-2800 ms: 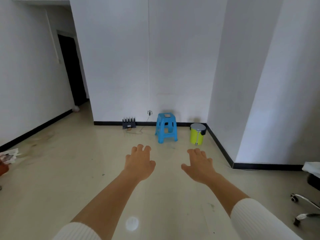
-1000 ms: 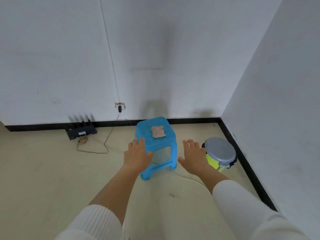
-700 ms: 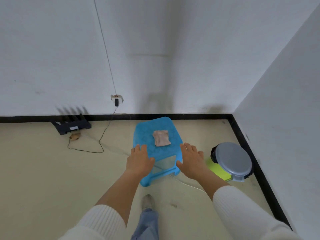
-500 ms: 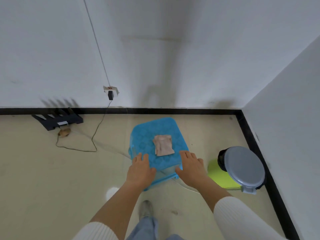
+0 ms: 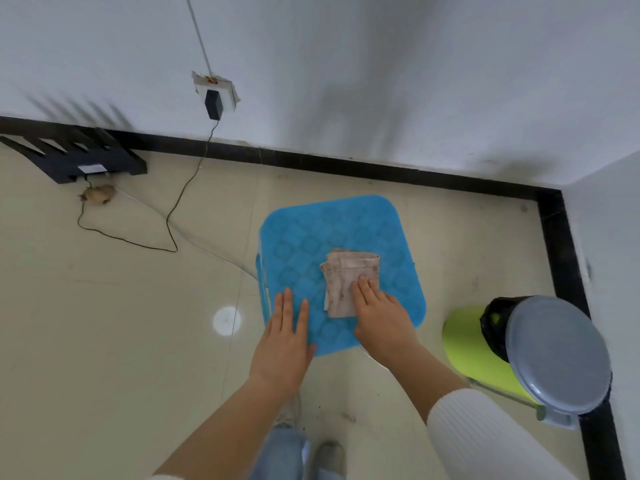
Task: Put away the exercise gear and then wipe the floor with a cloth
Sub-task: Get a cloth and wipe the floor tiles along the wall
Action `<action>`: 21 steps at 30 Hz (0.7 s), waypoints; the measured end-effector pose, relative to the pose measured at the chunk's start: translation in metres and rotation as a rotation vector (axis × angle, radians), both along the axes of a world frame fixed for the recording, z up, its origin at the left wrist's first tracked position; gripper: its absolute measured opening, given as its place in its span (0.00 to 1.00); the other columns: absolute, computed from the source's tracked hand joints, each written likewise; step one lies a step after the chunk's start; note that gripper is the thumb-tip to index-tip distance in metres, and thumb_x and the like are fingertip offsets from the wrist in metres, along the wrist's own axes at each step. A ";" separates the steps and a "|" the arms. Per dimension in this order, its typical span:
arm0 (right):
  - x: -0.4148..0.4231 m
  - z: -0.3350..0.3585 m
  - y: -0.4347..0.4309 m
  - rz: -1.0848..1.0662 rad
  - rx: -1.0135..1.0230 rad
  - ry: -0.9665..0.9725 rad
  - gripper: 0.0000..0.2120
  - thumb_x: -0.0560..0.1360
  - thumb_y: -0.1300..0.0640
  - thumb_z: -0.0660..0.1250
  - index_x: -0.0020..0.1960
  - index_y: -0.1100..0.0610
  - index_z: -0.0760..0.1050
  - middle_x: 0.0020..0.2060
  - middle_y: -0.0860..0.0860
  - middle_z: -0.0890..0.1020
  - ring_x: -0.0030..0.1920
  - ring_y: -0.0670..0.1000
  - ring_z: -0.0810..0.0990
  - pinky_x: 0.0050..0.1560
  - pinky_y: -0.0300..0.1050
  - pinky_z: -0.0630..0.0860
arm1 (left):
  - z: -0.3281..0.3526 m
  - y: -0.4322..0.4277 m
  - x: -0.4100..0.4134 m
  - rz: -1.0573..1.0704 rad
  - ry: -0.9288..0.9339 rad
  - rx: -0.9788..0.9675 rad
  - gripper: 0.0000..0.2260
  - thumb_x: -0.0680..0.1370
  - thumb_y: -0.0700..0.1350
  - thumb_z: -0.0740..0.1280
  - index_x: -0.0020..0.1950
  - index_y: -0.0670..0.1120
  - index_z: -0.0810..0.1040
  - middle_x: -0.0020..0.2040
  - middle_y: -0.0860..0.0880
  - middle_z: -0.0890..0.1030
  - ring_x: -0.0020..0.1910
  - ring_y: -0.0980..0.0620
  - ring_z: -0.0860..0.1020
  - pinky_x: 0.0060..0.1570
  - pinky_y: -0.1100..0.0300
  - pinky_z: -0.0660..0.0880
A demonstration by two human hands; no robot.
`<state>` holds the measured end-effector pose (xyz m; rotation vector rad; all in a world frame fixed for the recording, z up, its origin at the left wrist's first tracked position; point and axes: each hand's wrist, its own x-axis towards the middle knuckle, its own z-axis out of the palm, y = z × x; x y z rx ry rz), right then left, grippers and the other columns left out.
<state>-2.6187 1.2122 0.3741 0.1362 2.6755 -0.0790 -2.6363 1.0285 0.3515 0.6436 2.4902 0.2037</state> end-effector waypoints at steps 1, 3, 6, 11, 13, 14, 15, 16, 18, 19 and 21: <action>-0.001 -0.005 0.001 0.026 0.035 0.002 0.33 0.57 0.62 0.78 0.62 0.66 0.76 0.60 0.63 0.79 0.57 0.60 0.80 0.49 0.50 0.80 | -0.001 0.001 0.001 0.009 0.008 0.002 0.39 0.73 0.56 0.71 0.75 0.40 0.59 0.75 0.34 0.54 0.74 0.37 0.59 0.69 0.49 0.64; -0.007 -0.011 0.001 0.046 0.084 0.039 0.29 0.51 0.63 0.81 0.51 0.67 0.82 0.48 0.62 0.84 0.46 0.59 0.85 0.36 0.47 0.81 | 0.000 0.003 -0.001 -0.043 0.007 -0.042 0.37 0.79 0.55 0.62 0.77 0.41 0.44 0.75 0.35 0.39 0.77 0.38 0.46 0.74 0.50 0.55; -0.029 0.015 -0.003 0.093 0.136 0.010 0.15 0.58 0.63 0.79 0.43 0.61 0.82 0.40 0.56 0.84 0.37 0.54 0.84 0.30 0.41 0.73 | 0.013 0.002 -0.014 -0.058 -0.113 -0.100 0.34 0.82 0.54 0.55 0.77 0.45 0.36 0.75 0.40 0.32 0.76 0.43 0.36 0.76 0.50 0.48; -0.039 0.048 -0.006 -0.256 -0.159 -0.018 0.09 0.77 0.62 0.57 0.50 0.59 0.75 0.49 0.56 0.80 0.48 0.57 0.78 0.39 0.44 0.65 | 0.051 -0.017 -0.005 0.164 -0.236 -0.004 0.30 0.81 0.53 0.54 0.79 0.46 0.46 0.79 0.43 0.45 0.78 0.45 0.45 0.75 0.50 0.49; -0.029 0.066 -0.012 -0.274 -0.231 0.015 0.08 0.77 0.62 0.56 0.45 0.57 0.74 0.44 0.55 0.80 0.43 0.56 0.77 0.37 0.44 0.64 | 0.072 -0.029 0.009 0.264 -0.215 0.055 0.29 0.81 0.51 0.54 0.79 0.47 0.47 0.79 0.43 0.47 0.78 0.45 0.47 0.75 0.51 0.51; -0.024 0.075 -0.015 -0.291 -0.282 0.008 0.10 0.77 0.63 0.55 0.41 0.54 0.71 0.39 0.53 0.79 0.40 0.55 0.75 0.35 0.44 0.63 | 0.082 -0.035 0.016 0.301 -0.211 0.072 0.28 0.82 0.51 0.54 0.79 0.47 0.47 0.79 0.44 0.47 0.78 0.45 0.47 0.75 0.52 0.51; -0.020 0.086 -0.020 -0.301 -0.334 0.012 0.12 0.78 0.62 0.55 0.37 0.52 0.68 0.34 0.50 0.75 0.37 0.54 0.74 0.33 0.44 0.62 | 0.093 -0.040 0.023 0.338 -0.216 0.082 0.28 0.82 0.50 0.54 0.79 0.47 0.47 0.79 0.44 0.47 0.78 0.45 0.47 0.75 0.52 0.51; -0.015 0.097 -0.026 -0.319 -0.380 0.018 0.13 0.78 0.61 0.56 0.35 0.53 0.66 0.31 0.48 0.72 0.36 0.53 0.73 0.31 0.44 0.61 | 0.105 -0.044 0.029 0.381 -0.226 0.090 0.28 0.82 0.50 0.55 0.79 0.47 0.48 0.79 0.44 0.48 0.78 0.46 0.47 0.75 0.52 0.51; -0.005 0.122 -0.039 -0.339 -0.476 0.048 0.12 0.78 0.59 0.58 0.35 0.57 0.67 0.28 0.47 0.70 0.33 0.50 0.71 0.28 0.39 0.61 | 0.131 -0.051 0.044 0.476 -0.220 0.123 0.28 0.81 0.50 0.55 0.79 0.48 0.48 0.79 0.45 0.49 0.78 0.46 0.48 0.74 0.52 0.53; 0.001 0.136 -0.048 -0.330 -0.523 0.063 0.12 0.77 0.60 0.58 0.34 0.58 0.66 0.27 0.47 0.69 0.30 0.48 0.69 0.27 0.37 0.62 | 0.144 -0.054 0.053 0.519 -0.203 0.149 0.28 0.81 0.50 0.55 0.79 0.48 0.49 0.79 0.46 0.50 0.78 0.47 0.50 0.74 0.52 0.54; 0.015 0.165 -0.067 -0.291 -0.617 0.043 0.12 0.75 0.60 0.59 0.33 0.57 0.66 0.26 0.49 0.68 0.28 0.47 0.67 0.28 0.35 0.68 | 0.172 -0.062 0.078 0.599 -0.155 0.220 0.28 0.81 0.50 0.57 0.79 0.49 0.50 0.79 0.47 0.53 0.77 0.48 0.53 0.73 0.54 0.56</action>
